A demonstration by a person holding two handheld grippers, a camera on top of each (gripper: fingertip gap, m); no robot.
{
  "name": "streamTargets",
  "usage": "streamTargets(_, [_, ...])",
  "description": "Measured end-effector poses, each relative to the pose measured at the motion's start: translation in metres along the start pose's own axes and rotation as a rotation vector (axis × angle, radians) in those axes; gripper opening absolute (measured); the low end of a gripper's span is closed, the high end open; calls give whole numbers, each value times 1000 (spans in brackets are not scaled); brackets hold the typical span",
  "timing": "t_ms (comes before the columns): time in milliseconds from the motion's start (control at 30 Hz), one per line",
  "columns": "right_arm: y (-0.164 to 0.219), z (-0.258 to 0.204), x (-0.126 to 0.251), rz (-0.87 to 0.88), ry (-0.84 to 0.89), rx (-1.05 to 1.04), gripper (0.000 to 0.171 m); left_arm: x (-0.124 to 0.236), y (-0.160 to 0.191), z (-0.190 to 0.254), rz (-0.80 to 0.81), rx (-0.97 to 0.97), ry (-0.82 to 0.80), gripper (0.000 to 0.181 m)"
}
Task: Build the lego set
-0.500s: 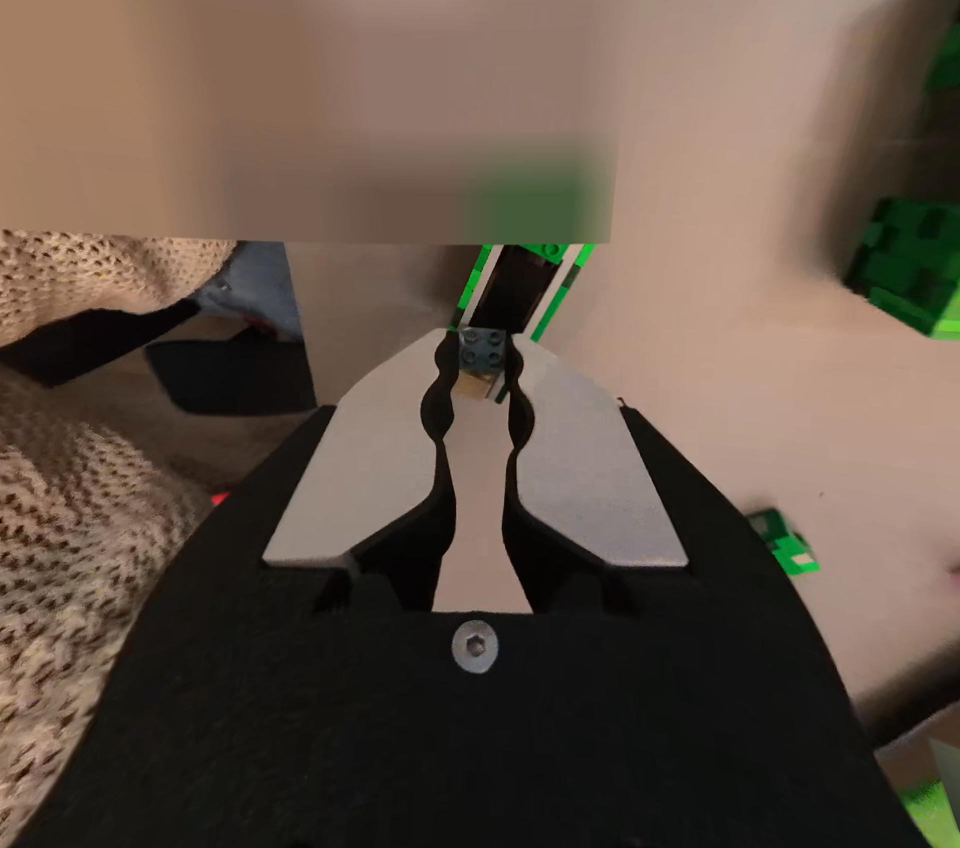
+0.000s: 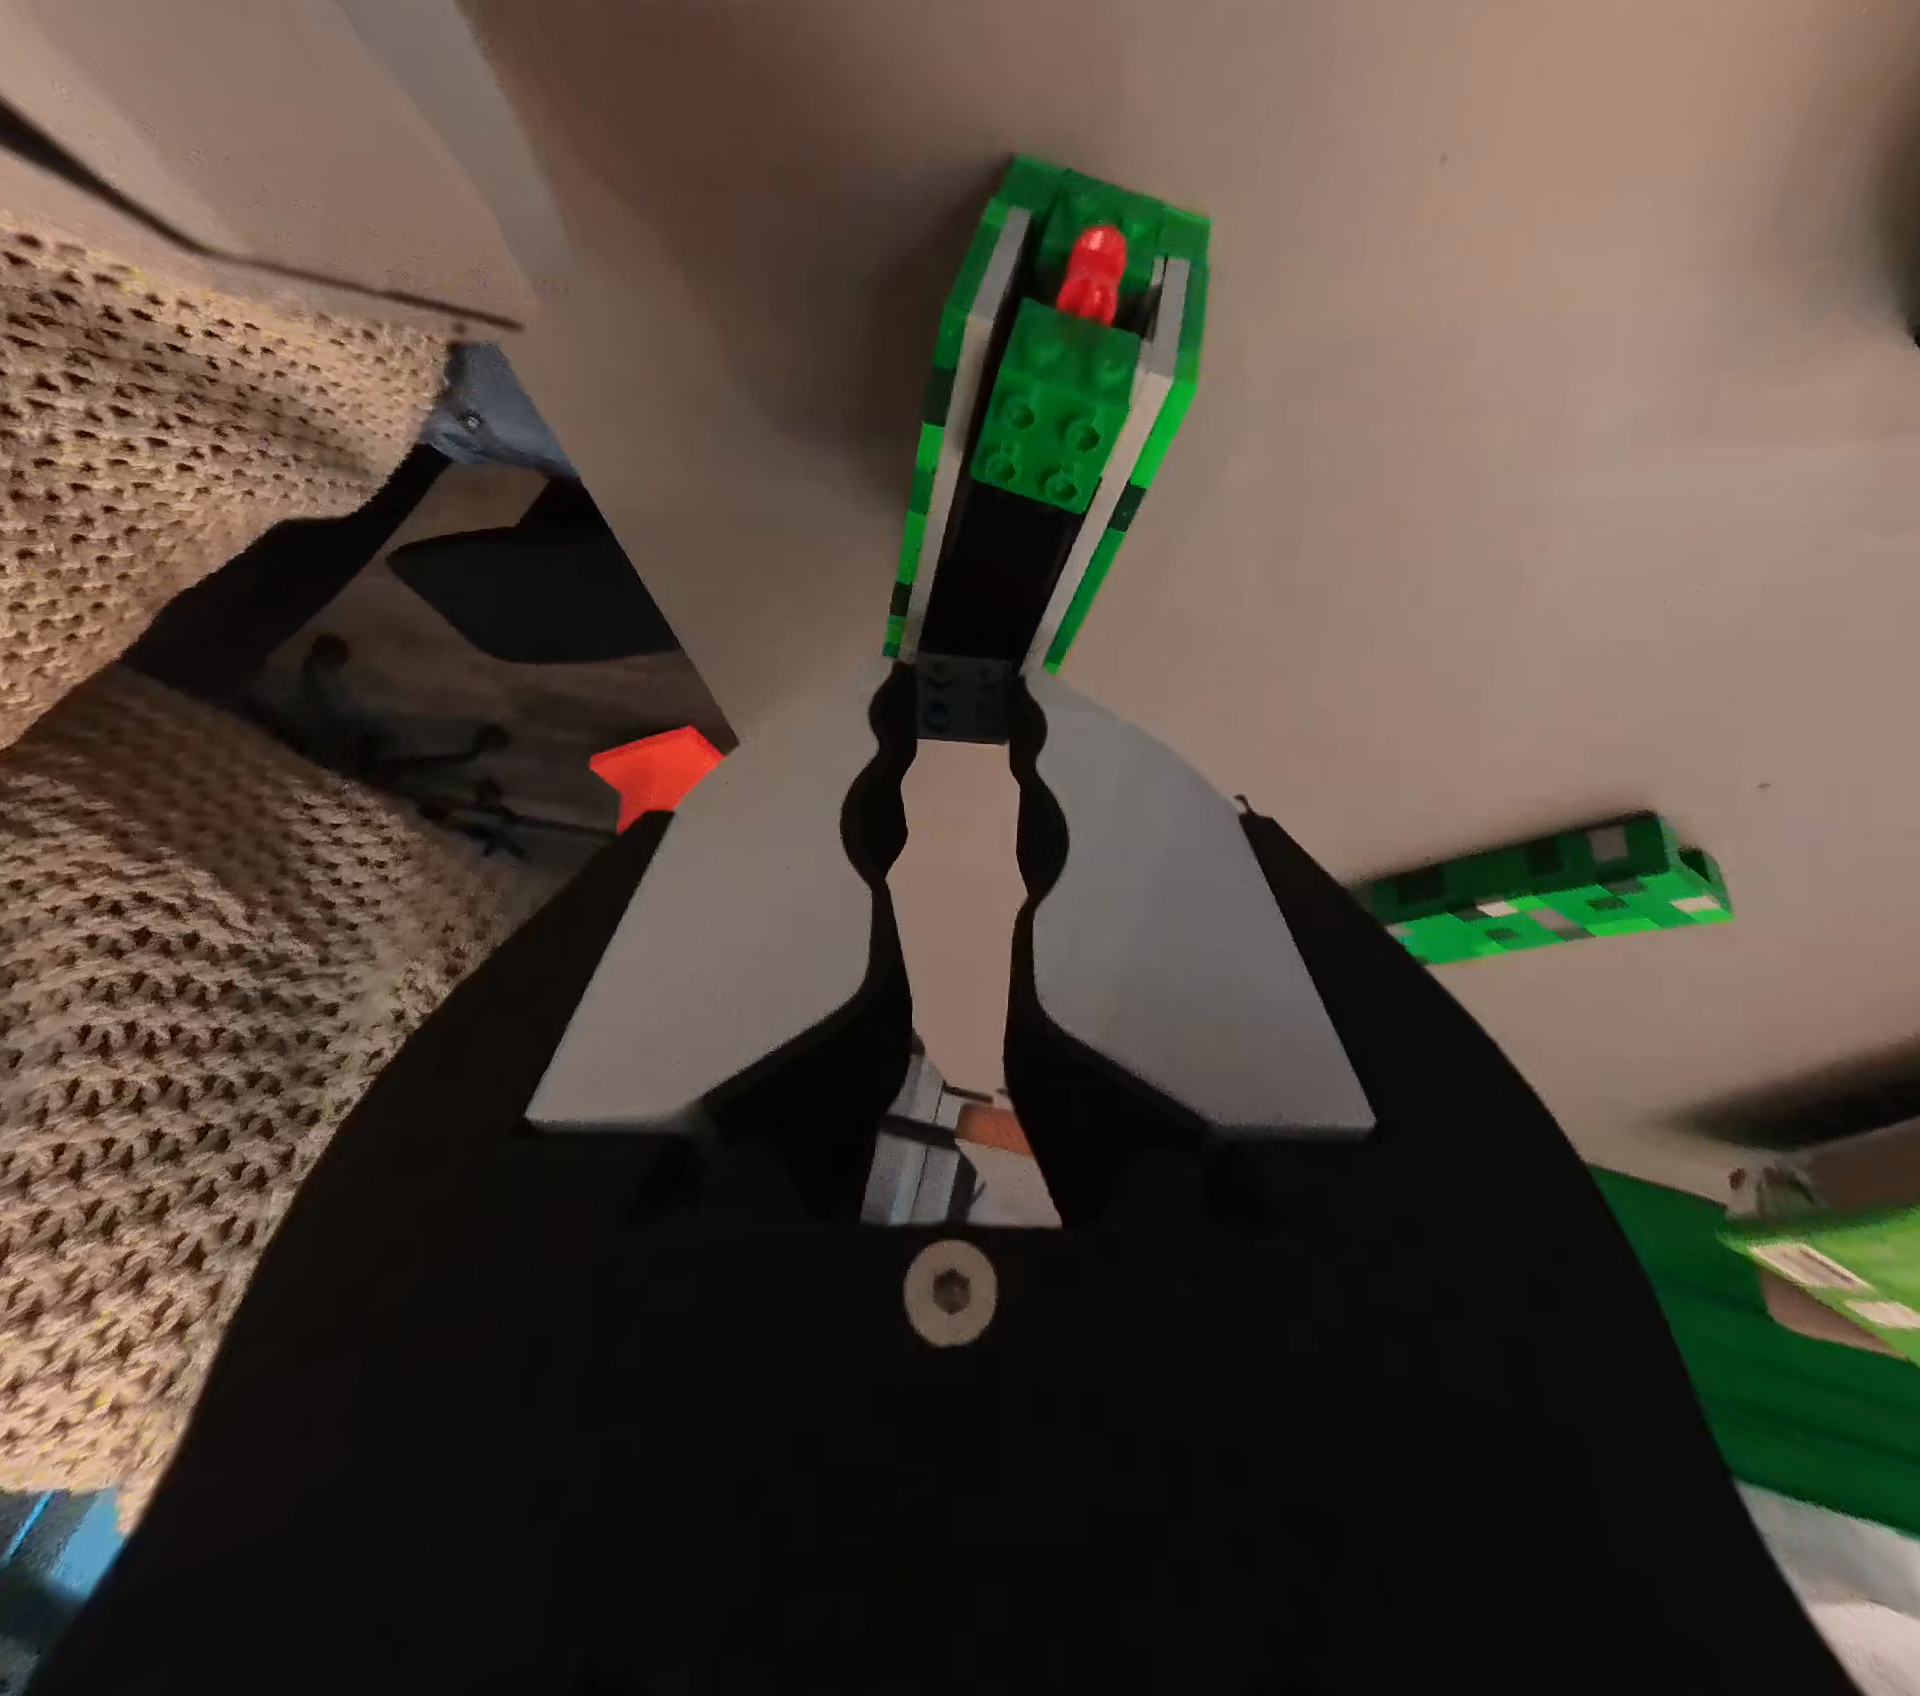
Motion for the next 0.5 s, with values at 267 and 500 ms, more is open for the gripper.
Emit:
streamTargets(267, [-8,-1,1,27,-5,-18,28,-2,2,4,-12,2,16,0])
streamTargets(500, [6,-1,13,332,-12,26,30,-5,2,10,13,-48,32,0])
Point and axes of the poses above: each gripper's, where its closed fingertips meet, x back along the fingers, y out of its underside, z = x × y across the jaws, the point moved 2 cm from there along x, back along the fingers, and after that the axes turned 12 degrees about -y, right-handed, at the moved point
